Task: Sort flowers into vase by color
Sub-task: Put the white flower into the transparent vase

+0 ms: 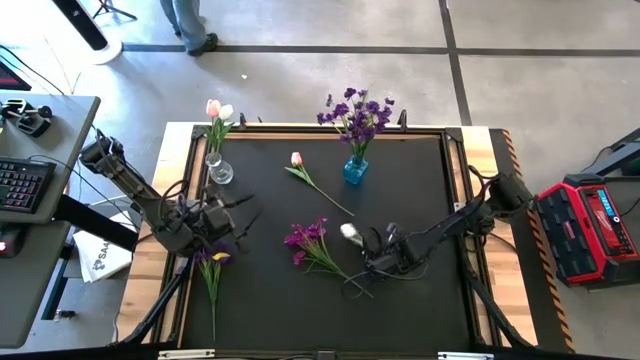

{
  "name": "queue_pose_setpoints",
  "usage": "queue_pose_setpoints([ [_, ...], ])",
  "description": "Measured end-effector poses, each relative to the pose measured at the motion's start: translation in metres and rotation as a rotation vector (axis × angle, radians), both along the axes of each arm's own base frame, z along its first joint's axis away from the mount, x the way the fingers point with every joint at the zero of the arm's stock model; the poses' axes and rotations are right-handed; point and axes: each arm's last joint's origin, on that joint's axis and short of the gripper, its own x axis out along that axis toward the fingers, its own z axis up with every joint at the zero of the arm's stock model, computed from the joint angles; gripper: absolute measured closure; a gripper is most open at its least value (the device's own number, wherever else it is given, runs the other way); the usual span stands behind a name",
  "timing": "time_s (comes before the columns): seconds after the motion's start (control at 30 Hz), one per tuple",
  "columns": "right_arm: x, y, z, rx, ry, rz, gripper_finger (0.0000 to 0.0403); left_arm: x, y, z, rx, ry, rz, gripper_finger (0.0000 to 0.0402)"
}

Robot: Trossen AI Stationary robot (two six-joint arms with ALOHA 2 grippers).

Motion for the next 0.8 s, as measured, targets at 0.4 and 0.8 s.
queue_pose_setpoints([
  [0.4, 0.019, 0.008, 0.053, -0.268, -0.463, 0.205, 0.0401, 0.013, -0.013, -0.021, 0.003, 0.128, -0.364, 0.0218],
  [0.8, 0.019, -0.028, 0.081, -0.245, -1.271, 0.586, 0.0402, 0.073, -0.011, -0.07, 0.084, 0.258, -0.461, 0.0218],
])
